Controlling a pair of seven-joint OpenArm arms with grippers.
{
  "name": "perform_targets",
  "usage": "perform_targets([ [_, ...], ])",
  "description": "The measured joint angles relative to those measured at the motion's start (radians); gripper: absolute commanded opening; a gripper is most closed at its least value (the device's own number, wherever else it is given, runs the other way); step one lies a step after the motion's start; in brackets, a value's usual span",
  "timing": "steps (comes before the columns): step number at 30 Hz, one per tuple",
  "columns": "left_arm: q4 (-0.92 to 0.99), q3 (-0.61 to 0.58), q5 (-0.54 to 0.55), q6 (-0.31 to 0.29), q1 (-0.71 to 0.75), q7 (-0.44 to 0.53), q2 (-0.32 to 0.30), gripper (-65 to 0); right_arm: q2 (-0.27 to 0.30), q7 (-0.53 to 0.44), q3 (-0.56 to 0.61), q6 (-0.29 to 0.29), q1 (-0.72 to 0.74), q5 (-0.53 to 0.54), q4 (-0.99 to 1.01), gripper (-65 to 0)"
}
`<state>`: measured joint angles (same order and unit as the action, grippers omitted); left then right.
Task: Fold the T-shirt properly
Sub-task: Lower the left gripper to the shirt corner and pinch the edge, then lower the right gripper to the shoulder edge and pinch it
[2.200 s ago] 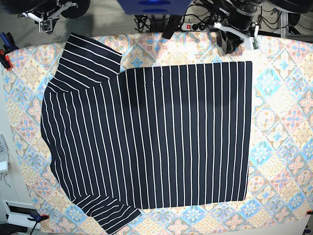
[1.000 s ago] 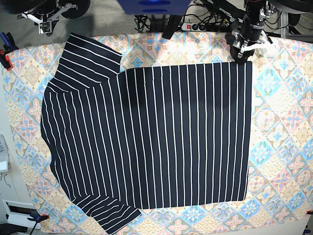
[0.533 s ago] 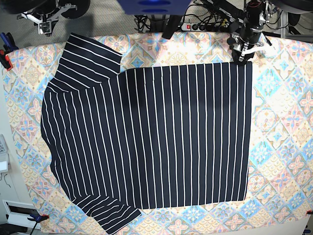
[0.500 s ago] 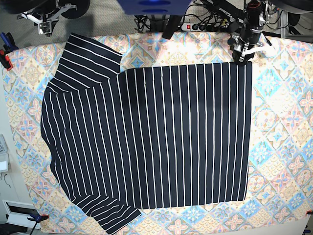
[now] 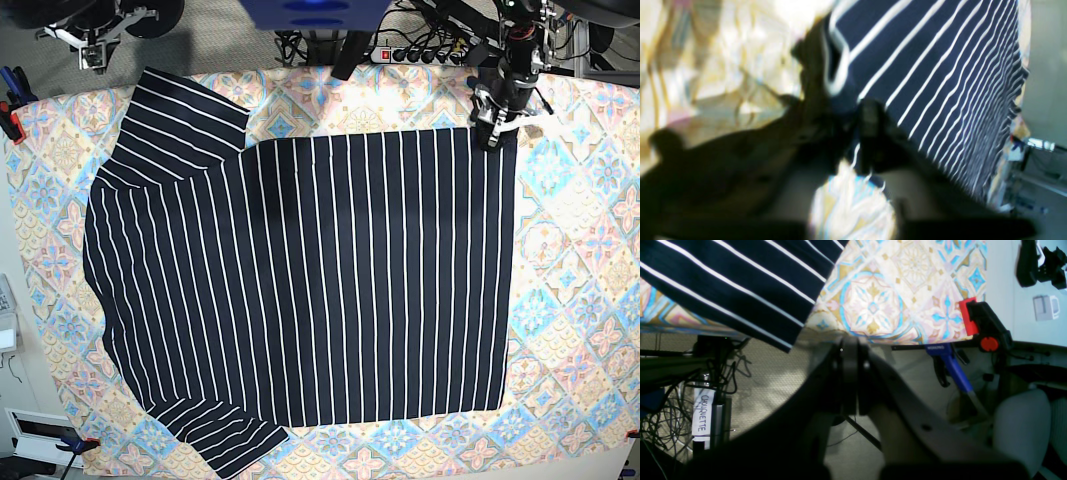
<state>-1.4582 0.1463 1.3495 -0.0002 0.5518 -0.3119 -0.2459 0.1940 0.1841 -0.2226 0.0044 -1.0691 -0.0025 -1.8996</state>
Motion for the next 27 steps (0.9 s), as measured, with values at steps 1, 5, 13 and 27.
perform_targets([
  [1, 0.0, 0.0, 0.001, 0.0, 0.0, -0.003, 0.0, -65.0, 0.001, 0.0, 0.01, -0.002, -0.001, 0.0, -0.001, -63.9],
  [5, 0.0, 0.0, 0.002, 0.0, -0.002, -0.007, -0.001, -65.0, 0.005, 0.017, 0.048, 0.002, 0.005, 0.0, -0.008, -56.1],
  [13, 0.0, -0.001, -0.001, 0.0, -0.001, -0.008, -0.001, -65.0, 0.005, 0.138, 0.055, 0.003, 0.123, 0.0, -0.01, -43.2],
  [27, 0.0, -0.001, -0.002, 0.0, 0.0, -0.011, -0.004, -65.0, 0.003, 0.341, 0.17, -0.003, 0.315, 0.008, 0.0, -42.2],
])
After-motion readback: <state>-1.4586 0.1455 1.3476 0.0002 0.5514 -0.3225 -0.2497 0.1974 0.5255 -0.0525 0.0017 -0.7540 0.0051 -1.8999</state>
